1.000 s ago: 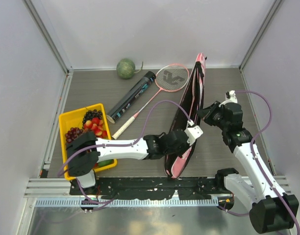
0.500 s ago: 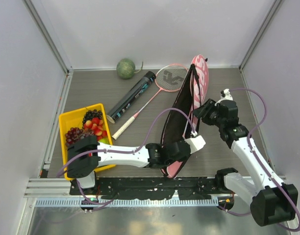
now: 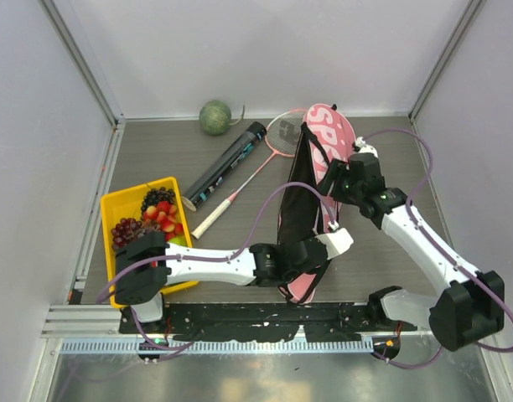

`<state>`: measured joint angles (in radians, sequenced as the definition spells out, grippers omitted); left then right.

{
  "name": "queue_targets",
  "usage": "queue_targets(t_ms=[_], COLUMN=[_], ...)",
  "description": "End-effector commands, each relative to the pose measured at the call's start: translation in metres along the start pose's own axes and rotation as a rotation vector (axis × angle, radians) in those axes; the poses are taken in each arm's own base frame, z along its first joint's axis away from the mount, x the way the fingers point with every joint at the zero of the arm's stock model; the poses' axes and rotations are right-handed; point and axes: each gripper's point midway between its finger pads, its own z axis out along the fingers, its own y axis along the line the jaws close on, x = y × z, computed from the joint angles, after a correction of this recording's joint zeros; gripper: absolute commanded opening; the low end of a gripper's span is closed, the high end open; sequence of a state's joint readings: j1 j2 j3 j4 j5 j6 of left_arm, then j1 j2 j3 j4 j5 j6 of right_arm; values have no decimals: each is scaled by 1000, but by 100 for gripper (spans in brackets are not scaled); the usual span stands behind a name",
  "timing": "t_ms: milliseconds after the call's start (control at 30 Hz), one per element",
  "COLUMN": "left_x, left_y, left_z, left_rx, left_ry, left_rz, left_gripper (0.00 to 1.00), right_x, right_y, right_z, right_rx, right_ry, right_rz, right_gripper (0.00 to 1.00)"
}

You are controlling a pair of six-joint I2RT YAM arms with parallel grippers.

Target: Pack up the badminton gear

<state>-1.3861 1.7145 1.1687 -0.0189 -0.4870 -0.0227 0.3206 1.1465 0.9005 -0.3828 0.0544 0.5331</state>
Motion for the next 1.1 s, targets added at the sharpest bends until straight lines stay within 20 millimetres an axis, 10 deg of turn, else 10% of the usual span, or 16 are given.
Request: queue_targets(t_ms=[0,400,633,800,1067], left_x=[-27,-8,-1,5,-10], left_y=[10,10,15,27,89], left_z=[-1,-1,-3,-25,-105], left_rx=[-56,-81,-110,-122,-102], left_ry=[-75,-84,-79,-64,-57], left_rz=[-14,-140,-166,-188,-178], left_gripper=[0,0,1,49,54], right_x=[-9,9,13,3,-5], right_y=[10,-15,-13,-3,-4], right_z=[6,44,49,44,36], right_rx=[65,379,377,312,210], right_ry=[3,147,143,99,82], right_rz=[-104,-329,-346,-357,-329], right_gripper=[69,66,5,6,5])
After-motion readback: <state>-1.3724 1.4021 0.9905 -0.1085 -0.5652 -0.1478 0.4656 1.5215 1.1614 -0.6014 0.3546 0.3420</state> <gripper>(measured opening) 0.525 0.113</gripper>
